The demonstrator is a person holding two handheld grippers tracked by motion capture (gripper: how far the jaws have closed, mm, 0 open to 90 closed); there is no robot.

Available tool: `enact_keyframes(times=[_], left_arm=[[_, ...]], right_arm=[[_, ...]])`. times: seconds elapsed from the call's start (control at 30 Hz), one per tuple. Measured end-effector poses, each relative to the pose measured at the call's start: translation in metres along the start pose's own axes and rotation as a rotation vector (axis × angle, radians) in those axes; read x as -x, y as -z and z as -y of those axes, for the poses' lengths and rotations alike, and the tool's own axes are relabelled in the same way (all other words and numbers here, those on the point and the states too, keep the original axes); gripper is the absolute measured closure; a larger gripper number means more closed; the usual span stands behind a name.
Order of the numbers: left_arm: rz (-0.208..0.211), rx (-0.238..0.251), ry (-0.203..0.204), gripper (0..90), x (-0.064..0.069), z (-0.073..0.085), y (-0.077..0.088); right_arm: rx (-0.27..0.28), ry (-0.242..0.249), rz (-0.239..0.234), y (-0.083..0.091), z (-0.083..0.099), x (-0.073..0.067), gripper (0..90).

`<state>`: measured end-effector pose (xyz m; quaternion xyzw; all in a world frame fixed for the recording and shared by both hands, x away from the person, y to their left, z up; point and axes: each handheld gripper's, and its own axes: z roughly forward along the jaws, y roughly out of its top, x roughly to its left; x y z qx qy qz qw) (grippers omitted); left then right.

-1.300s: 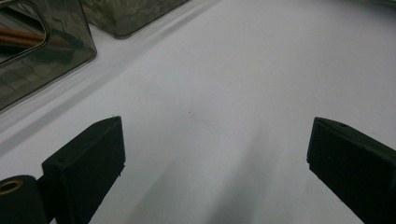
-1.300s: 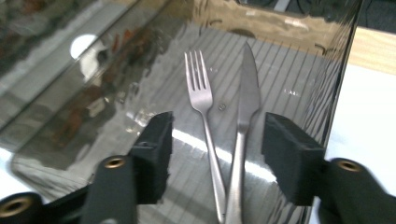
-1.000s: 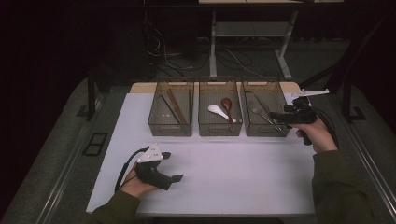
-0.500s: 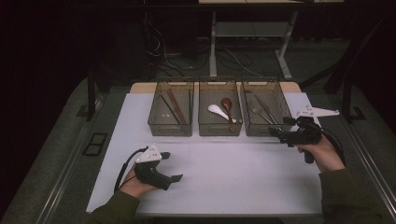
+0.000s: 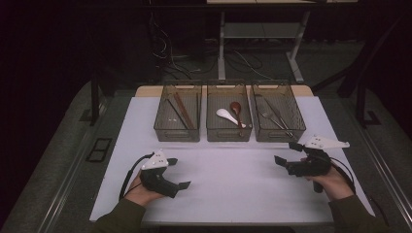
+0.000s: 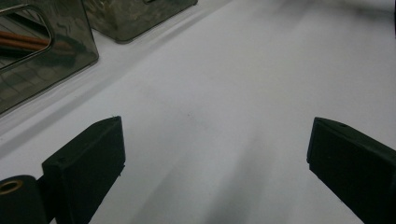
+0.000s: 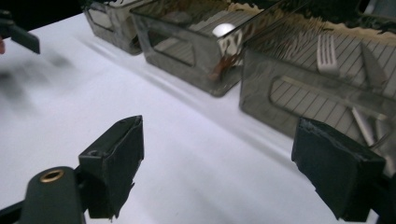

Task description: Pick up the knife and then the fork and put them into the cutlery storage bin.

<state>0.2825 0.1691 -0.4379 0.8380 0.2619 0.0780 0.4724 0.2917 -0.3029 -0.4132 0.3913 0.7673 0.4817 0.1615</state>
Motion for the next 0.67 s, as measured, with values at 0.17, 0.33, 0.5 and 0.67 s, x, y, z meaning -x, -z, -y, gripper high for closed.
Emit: enact_keyframes(times=[0.17, 0.33, 0.5, 0.67], left_arm=[[0.003, -0.001, -0.003, 3.5, 0.000, 0.000, 0.001], [0.003, -0.001, -0.007, 3.5, 0.000, 0.000, 0.001], [0.002, -0.004, -0.004, 3.5, 0.000, 0.000, 0.001], [0.002, -0.003, -0.005, 3.4, 0.000, 0.000, 0.001]], right_arm=[[0.006, 0.002, -0.020, 0.001, 0.016, -0.008, 16.6], [-0.012, 0.009, -0.047, 0.002, 0.027, -0.014, 16.7], [-0.028, 0.015, -0.045, 0.004, 0.035, -0.014, 16.7], [-0.035, 0.031, -0.037, 0.006, 0.037, -0.013, 16.7]])
